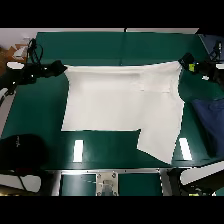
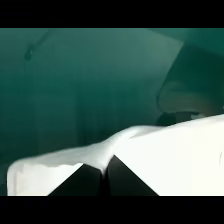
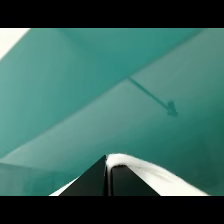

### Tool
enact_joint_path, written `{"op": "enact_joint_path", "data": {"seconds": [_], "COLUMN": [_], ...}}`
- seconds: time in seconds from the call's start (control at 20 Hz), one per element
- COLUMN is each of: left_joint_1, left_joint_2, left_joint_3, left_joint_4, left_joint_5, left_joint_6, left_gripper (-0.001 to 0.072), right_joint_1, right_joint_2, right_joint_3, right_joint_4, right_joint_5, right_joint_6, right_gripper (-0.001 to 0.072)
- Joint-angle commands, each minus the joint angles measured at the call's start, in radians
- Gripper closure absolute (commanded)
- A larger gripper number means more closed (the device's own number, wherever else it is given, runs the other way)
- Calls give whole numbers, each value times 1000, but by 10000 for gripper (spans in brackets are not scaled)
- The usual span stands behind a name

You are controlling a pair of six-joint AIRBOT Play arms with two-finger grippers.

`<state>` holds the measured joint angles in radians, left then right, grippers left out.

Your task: Fold the shirts.

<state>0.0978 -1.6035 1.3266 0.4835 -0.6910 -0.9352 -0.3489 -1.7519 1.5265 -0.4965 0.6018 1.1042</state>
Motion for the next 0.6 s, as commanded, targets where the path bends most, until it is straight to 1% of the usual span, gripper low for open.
{"op": "enact_joint_path", "data": {"seconds": [0.0,0.2,0.3,0.4,0.55], "left_joint_1": [-40,-41,-41,-41,-41], "left_joint_2": [-32,-32,-35,-48,-85], "left_joint_3": [56,82,81,81,77], "left_joint_4": [-21,-24,3,40,132], "left_joint_5": [129,158,134,61,-92], "left_joint_6": [31,32,30,24,-35], "left_gripper": [686,686,686,686,686], "right_joint_1": [2,-2,-4,-16,-52], "right_joint_2": [-93,-94,-95,-94,-94], "right_joint_3": [153,163,163,163,163], "right_joint_4": [0,-6,-40,-122,-327], "right_joint_5": [-9,-21,24,114,262], "right_joint_6": [22,21,21,23,132], "right_gripper": [697,697,697,698,699]}}
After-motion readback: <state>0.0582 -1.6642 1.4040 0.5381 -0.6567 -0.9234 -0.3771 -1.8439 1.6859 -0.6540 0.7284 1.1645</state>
